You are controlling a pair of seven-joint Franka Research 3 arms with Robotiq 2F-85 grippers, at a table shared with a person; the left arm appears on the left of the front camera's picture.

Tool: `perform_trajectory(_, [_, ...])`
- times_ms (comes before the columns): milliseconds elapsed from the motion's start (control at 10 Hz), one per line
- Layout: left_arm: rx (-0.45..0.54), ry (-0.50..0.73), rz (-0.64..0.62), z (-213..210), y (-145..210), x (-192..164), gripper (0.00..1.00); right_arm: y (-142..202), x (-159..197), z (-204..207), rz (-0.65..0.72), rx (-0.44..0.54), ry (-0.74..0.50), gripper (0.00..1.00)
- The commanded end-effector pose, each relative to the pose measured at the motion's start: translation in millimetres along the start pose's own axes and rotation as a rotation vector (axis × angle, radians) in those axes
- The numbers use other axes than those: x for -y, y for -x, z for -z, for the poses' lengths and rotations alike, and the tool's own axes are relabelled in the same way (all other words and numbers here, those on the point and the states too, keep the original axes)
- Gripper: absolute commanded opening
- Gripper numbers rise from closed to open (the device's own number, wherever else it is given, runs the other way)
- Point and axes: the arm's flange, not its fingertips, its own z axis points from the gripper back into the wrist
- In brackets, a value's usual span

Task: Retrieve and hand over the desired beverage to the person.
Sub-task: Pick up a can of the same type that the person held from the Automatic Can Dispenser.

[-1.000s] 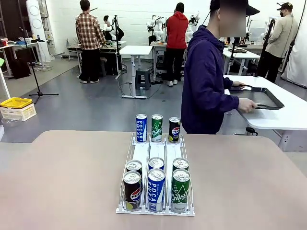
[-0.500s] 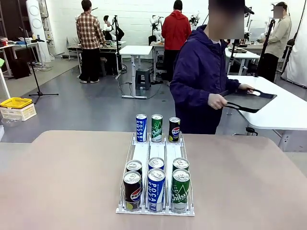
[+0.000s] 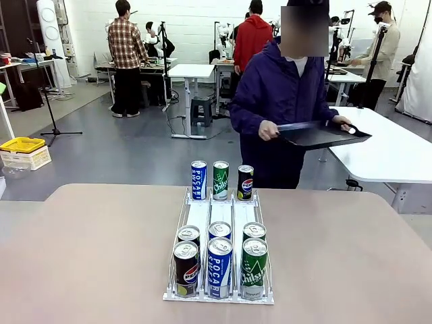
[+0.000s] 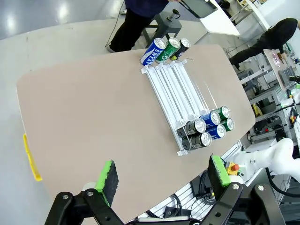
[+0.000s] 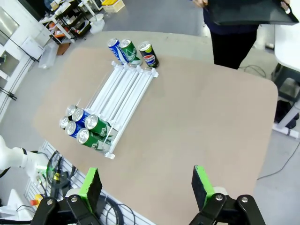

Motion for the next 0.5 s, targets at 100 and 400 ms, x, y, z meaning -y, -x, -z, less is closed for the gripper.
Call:
perform_trajectory(100, [0.006, 0.022, 0.021, -0.6, -1.1, -1.8, 1.00, -0.8, 1.9, 1.2, -0.007, 0.003, -0.026, 1.00])
perform_trajectory(400, [0.006, 0.022, 0.021, -0.6, -1.1, -1.8, 1.00, -0.8, 1.9, 1.2, -0.007, 0.003, -0.026, 1.00])
